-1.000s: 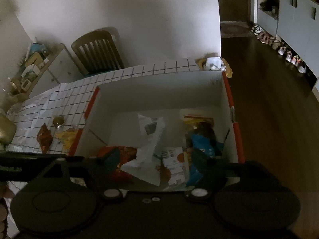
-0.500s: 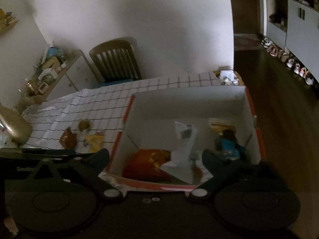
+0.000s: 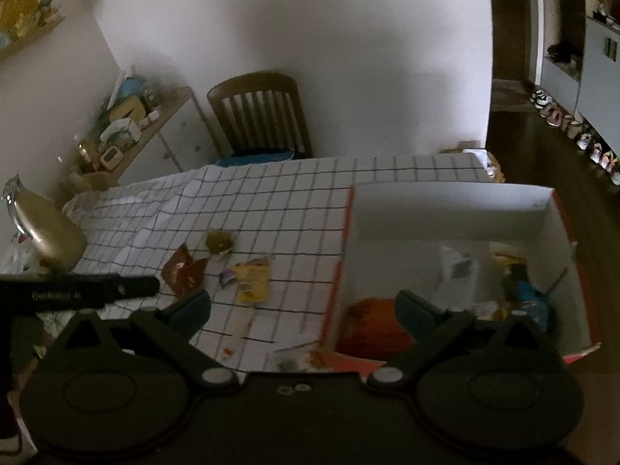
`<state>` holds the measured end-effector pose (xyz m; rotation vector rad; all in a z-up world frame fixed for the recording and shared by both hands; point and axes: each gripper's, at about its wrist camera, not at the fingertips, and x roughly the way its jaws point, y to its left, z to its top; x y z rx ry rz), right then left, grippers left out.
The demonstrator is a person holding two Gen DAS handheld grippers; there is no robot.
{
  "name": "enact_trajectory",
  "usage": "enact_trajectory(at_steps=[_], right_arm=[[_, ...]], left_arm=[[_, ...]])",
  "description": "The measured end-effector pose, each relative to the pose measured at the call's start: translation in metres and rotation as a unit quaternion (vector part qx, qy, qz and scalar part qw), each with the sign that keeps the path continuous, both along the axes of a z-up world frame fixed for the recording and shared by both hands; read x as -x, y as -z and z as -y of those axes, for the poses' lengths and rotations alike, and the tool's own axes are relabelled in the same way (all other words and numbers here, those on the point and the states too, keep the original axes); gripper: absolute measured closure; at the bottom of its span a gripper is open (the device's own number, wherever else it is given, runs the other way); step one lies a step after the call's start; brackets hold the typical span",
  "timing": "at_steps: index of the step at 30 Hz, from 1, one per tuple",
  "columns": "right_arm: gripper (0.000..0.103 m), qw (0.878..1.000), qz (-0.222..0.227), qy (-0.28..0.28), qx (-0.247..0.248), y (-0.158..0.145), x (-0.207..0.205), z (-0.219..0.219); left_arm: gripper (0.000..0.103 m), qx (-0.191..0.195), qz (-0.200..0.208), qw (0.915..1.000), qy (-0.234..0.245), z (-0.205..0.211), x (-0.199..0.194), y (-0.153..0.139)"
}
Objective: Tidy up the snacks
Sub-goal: 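Move both tools back toward the remaining snacks on the table, then grasp the red-brown chip bag with the left gripper while the right grasps the yellow M&M's packet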
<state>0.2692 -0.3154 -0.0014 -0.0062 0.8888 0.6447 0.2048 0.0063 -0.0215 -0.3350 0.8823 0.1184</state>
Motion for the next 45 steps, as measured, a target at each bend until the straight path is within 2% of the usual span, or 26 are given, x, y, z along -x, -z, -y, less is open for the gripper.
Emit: enact_trajectory(at_steps=[9, 16, 20, 26, 33, 37, 41, 45], right_arm=[[0.000, 1.000, -0.006, 0.007, 0.013, 0.010, 0.003, -0.066], [0.003, 0.999, -0.007, -0.002, 0.032, 0.030, -0.004, -0.111], [0.009, 0.998, 0.000, -0.022, 0.052, 0.047, -0.008, -0.130], [0.017, 0.996, -0.018, -0.041, 0.084, 0.080, -0.017, -0.150], [0.020, 0.993, -0.025, -0.053, 0.105, 0.107, -0.034, -0.166], [0.022, 0.992, -0.031, -0.056, 0.110, 0.119, -0.044, -0.174], [0.023, 0.992, -0.036, -0.052, 0.110, 0.130, -0.053, -0.184], [0.027, 0.991, -0.041, -0.048, 0.119, 0.143, -0.059, -0.192]], left_arm=[[0.022, 0.000, -0.006, 0.9997, -0.022, -0.082, -0.004, 0.012], [0.022, 0.007, -0.033, 0.9992, -0.023, -0.123, -0.021, 0.048], [0.022, -0.008, -0.046, 0.9989, 0.007, -0.124, -0.031, 0.073], [0.022, -0.027, -0.064, 0.9963, 0.051, -0.116, -0.045, 0.107], [0.022, -0.086, -0.068, 0.9859, 0.127, -0.099, -0.066, 0.125], [0.022, -0.103, -0.072, 0.9838, 0.128, -0.100, -0.079, 0.135], [0.018, -0.099, -0.066, 0.9846, 0.128, -0.103, -0.089, 0.140], [0.018, -0.117, -0.061, 0.9831, 0.127, -0.103, -0.094, 0.145]])
